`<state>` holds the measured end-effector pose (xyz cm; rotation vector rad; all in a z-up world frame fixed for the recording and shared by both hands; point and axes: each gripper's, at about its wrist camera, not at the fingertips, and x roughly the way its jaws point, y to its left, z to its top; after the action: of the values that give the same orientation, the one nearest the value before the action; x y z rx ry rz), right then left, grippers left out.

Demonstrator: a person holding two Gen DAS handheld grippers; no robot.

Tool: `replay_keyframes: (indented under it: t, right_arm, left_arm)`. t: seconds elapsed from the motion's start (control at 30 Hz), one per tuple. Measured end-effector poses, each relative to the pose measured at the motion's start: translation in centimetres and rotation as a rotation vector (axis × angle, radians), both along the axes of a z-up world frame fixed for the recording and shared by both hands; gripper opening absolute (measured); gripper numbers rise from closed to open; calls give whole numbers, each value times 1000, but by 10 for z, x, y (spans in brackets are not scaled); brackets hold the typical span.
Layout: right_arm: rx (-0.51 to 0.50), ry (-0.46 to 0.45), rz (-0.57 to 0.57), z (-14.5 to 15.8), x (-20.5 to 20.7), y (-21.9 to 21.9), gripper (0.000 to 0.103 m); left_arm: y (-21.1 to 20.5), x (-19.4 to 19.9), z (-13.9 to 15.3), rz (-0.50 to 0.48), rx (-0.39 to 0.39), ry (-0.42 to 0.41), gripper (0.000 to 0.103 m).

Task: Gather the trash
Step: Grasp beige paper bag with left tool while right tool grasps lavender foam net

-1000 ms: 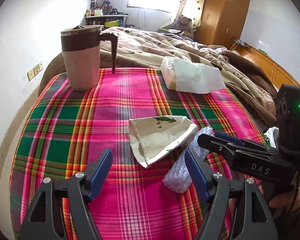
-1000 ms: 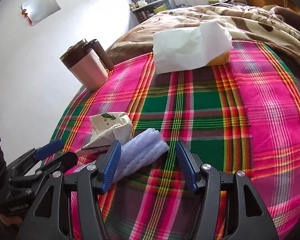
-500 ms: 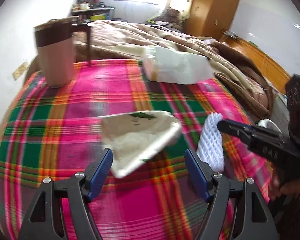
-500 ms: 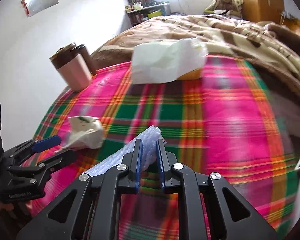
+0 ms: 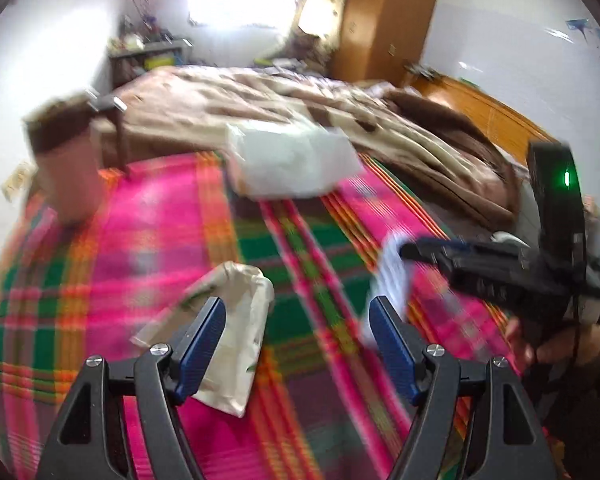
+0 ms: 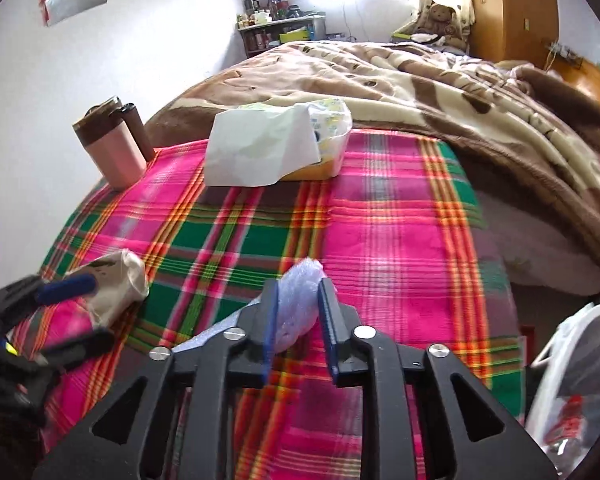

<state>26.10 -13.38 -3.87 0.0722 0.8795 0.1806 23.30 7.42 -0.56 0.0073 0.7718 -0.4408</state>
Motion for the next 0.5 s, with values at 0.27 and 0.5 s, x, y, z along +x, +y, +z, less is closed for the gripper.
replay_keyframes:
  t: [0.27,0.5]
  right_arm:
    - [125,63,-23,-18,0,9,63]
    - [77,75,-39,-24,-8,20,63]
  left_arm:
    - [28,28,-8,58,35,29,80]
    - [17,35,-31,-8,-1,120,80]
